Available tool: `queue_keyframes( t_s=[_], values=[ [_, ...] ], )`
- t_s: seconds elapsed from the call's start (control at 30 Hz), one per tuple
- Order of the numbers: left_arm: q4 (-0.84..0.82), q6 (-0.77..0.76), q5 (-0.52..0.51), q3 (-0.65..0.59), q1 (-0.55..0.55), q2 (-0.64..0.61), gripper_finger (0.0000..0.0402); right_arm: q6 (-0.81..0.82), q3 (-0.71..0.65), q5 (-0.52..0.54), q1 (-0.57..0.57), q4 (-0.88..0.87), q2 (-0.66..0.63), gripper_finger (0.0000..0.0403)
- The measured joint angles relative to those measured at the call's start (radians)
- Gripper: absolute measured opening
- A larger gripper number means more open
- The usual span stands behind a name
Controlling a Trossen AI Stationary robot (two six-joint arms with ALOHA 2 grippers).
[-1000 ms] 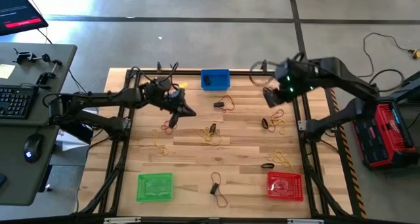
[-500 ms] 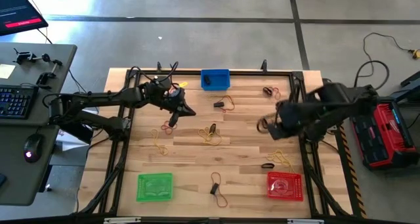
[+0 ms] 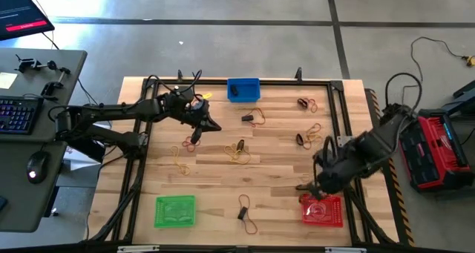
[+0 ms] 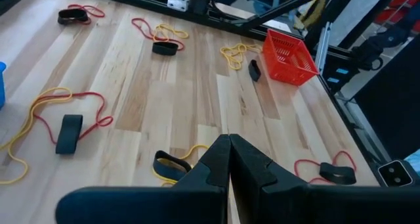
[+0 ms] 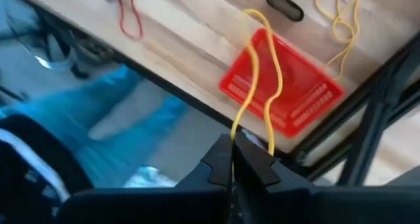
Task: Sort rubber bands into baskets
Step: Put the yellow rubber band into the red basket
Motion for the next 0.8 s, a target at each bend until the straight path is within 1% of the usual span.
queue_keyframes(
  t_s=[0.1, 0.2, 0.3, 0.4, 0.5, 0.63, 0.8],
  values=[
    [0.0, 0.0, -0.004, 0.0, 0.0, 0.0, 0.0, -0.11, -0.053, 0.0, 0.055, -0.003, -0.006, 0.0],
    [0.013, -0.032, -0.012, 0.0, -0.001, 0.0, 0.0, -0.204, -0.13, 0.0, 0.113, -0.001, -0.025, 0.0],
    [0.032, -0.006, -0.047, 0.0, -0.012, 0.0, 0.0, -0.243, -0.22, 0.001, 0.159, 0.01, -0.06, 0.0],
    [0.031, 0.042, -0.126, 0.0, -0.029, 0.0, 0.0, -0.257, -0.324, 0.001, 0.202, 0.092, -0.096, 0.0],
    [0.032, 0.037, -0.166, 0.0, -0.036, 0.0, 0.0, -0.264, -0.425, 0.0, 0.226, 0.186, -0.123, 0.0],
    [0.031, 0.009, -0.183, 0.0, -0.051, 0.0, 0.0, -0.271, -0.539, 0.0, 0.235, 0.303, -0.13, 0.0],
    [0.031, 0.007, -0.188, 0.0, -0.067, 0.0, 0.0, -0.265, -0.643, 0.0, 0.233, 0.481, -0.131, 0.0]
  ],
)
